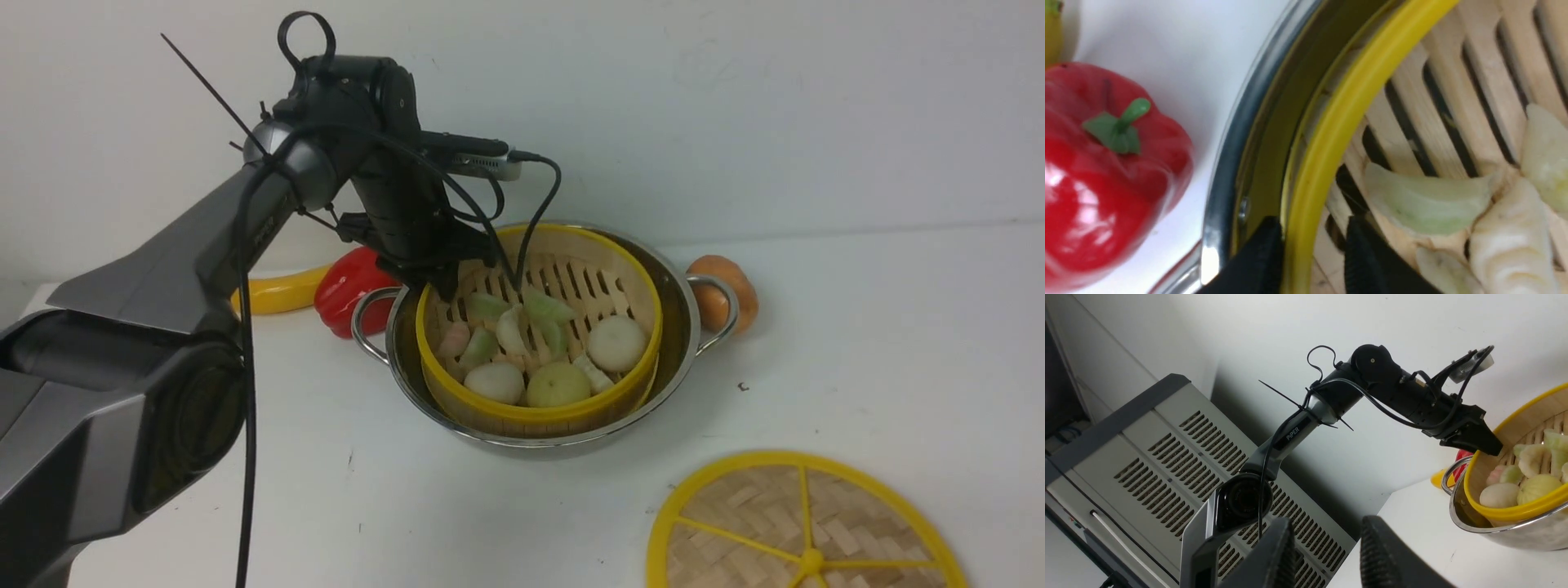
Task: Place the steamer in the pot on the white table, and put the lid on the steamer.
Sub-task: 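Place the bamboo steamer basket with dumplings into the steel pot with the left gripper, then move the gripper down to the bamboo steamer lid and grasp its center knob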
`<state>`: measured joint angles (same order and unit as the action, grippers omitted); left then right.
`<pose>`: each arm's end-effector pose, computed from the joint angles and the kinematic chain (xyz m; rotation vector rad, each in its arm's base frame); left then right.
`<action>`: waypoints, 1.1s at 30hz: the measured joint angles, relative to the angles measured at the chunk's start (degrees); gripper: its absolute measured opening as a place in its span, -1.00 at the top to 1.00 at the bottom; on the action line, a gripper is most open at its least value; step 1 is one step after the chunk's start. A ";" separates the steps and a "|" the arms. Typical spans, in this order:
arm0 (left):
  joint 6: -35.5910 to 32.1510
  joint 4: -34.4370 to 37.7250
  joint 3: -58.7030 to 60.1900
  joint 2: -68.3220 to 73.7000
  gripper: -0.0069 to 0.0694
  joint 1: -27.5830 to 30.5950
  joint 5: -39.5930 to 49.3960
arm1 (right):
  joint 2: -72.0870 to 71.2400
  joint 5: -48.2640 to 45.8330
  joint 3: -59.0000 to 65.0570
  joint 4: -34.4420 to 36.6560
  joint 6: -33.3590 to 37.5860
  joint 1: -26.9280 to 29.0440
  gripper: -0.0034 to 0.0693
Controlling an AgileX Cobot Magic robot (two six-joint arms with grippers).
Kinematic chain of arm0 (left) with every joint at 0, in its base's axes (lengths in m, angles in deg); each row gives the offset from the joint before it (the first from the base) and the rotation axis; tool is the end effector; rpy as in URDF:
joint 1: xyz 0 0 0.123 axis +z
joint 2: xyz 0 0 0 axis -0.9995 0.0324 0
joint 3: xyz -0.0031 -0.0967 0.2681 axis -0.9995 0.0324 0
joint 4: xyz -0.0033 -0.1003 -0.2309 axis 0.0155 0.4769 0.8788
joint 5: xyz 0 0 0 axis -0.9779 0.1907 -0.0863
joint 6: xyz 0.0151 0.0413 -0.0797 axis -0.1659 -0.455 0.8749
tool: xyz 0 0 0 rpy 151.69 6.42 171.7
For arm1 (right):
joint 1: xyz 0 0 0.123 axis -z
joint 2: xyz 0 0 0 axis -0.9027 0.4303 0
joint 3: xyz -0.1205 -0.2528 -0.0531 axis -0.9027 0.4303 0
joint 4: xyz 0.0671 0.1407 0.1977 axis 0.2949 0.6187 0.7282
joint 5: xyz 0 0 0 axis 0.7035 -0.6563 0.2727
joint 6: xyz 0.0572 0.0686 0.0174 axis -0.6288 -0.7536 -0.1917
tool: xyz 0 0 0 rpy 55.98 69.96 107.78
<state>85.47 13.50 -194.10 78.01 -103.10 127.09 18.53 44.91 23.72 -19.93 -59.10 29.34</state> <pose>0.5016 -0.1388 0.1979 0.3913 2.8204 -0.1260 0.0407 0.0382 0.2185 0.1047 1.5233 1.2604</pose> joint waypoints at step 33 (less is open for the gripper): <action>-9.70 -4.35 18.27 -59.04 0.88 -0.13 -0.72 | 13.22 -10.45 -34.90 8.08 40.62 0.00 0.24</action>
<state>75.77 9.16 -175.83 18.97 -103.23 126.38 31.75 34.45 -11.18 -11.85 -18.48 29.34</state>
